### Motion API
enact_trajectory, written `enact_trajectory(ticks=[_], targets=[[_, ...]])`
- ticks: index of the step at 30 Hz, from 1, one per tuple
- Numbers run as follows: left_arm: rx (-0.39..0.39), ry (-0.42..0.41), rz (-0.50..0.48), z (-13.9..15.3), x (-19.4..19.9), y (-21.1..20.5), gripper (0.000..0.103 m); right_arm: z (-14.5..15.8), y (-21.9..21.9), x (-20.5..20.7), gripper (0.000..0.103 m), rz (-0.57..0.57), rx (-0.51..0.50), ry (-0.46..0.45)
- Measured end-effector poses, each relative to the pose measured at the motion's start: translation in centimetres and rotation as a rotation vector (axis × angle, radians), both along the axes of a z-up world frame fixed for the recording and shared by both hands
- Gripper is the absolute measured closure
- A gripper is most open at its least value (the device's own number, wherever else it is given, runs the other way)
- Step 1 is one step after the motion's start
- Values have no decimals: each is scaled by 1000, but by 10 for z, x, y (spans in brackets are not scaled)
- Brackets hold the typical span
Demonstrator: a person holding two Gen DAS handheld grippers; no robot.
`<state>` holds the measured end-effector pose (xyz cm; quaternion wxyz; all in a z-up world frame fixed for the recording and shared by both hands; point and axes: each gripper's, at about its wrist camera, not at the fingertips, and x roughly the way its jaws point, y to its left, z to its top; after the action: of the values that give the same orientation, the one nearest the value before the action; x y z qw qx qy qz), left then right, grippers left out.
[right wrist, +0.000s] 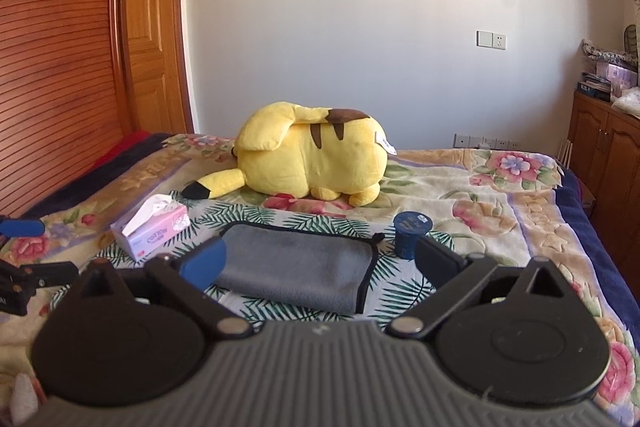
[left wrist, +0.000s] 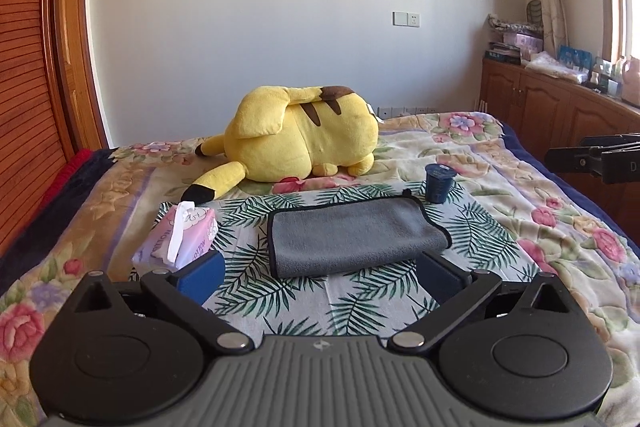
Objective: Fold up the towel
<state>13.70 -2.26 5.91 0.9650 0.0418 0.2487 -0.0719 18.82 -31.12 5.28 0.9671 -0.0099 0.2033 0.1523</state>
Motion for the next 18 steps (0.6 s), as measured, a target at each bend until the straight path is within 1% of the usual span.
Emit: enact_trajectory(ticks=[5,10,12,18], targets=[[7,-15,-7,5,-18,0,18,-1,8,-18,0,9,-6,-13],[-21,-22,4,8,-35,4,18,-2,11,-36,0,10,3,-18],[-26,-21,7,8,-40,5,18,-2,11,-44,0,1,0,-35],[-16,-28,10,7,-54,7,18,-3,10,-64,0,-5,-4,-63]])
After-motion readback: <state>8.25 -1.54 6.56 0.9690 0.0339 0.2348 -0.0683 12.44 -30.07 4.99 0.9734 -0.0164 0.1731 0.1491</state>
